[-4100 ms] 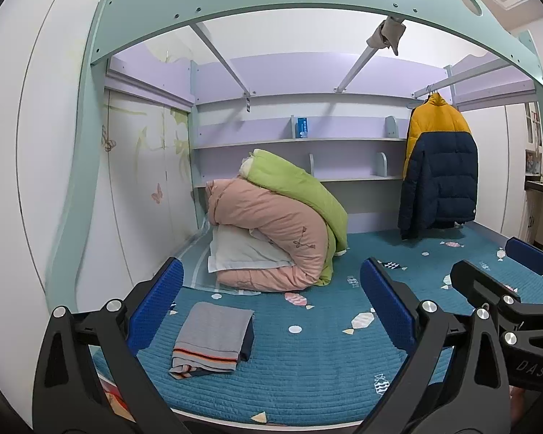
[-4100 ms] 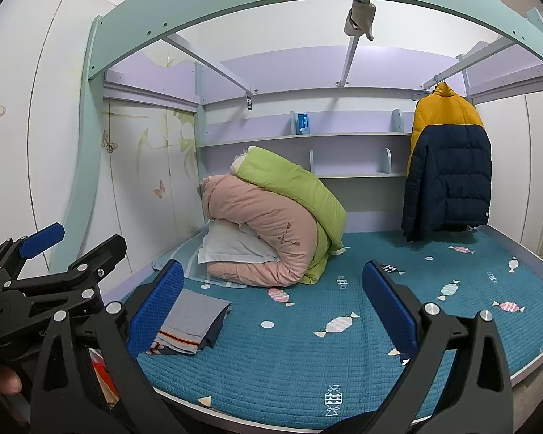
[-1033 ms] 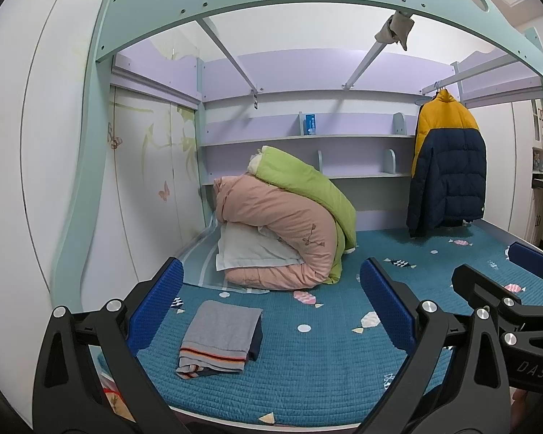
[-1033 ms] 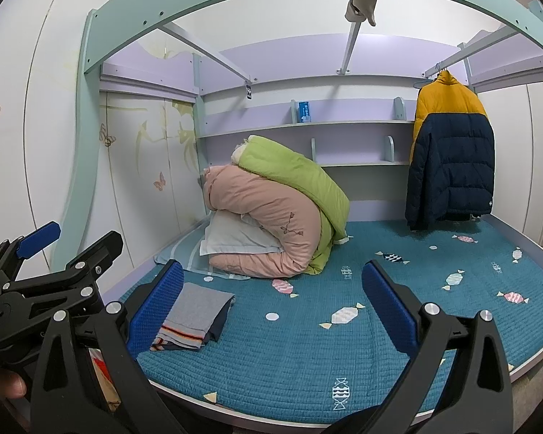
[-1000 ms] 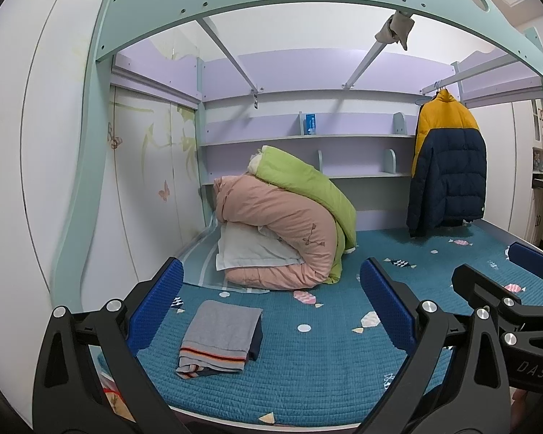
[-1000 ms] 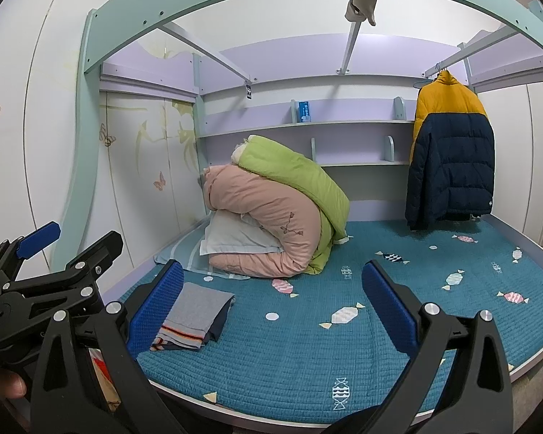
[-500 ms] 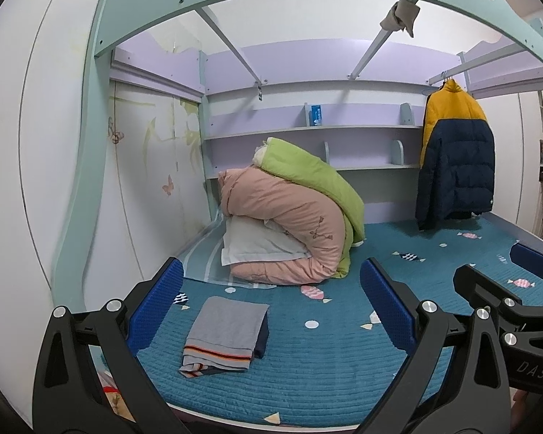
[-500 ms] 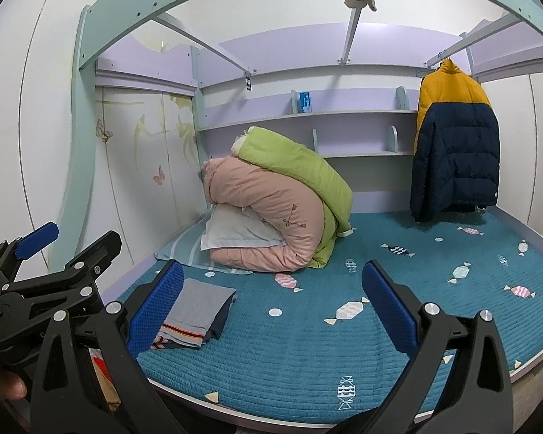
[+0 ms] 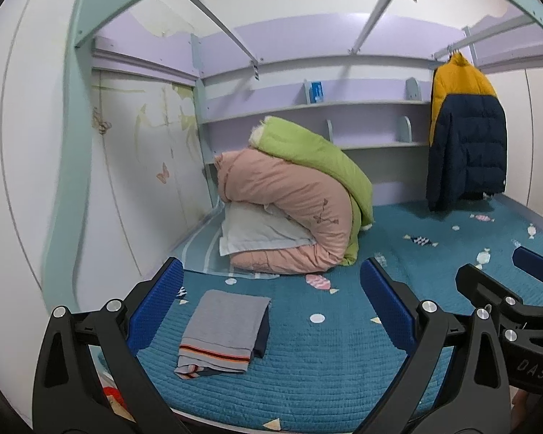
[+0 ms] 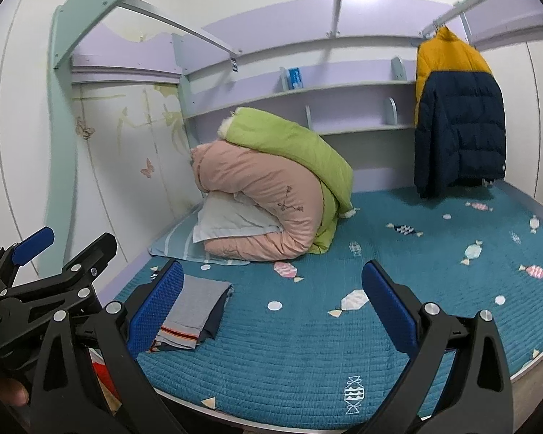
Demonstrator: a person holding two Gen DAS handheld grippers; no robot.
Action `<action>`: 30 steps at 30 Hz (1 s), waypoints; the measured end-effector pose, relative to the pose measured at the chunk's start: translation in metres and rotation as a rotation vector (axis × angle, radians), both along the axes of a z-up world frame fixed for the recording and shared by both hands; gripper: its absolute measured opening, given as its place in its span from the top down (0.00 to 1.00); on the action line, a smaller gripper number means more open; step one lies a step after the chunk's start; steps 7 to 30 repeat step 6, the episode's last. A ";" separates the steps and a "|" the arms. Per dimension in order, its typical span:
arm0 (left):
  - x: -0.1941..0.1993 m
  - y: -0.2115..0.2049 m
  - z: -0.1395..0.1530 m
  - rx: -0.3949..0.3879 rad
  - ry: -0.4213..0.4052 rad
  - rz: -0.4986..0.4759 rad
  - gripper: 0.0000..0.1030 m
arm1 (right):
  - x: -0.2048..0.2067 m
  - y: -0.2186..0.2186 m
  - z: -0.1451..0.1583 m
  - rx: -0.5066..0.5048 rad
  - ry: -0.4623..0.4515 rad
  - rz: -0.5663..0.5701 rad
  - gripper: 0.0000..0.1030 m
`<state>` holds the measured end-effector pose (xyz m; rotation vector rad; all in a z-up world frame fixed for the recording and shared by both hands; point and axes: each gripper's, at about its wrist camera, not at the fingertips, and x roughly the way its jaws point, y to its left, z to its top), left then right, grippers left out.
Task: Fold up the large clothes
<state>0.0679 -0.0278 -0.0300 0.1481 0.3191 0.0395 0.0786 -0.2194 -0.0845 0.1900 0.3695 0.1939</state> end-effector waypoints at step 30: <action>0.052 -0.037 -0.034 0.041 0.107 -0.063 0.05 | 0.040 -0.038 -0.037 0.060 0.109 -0.045 0.07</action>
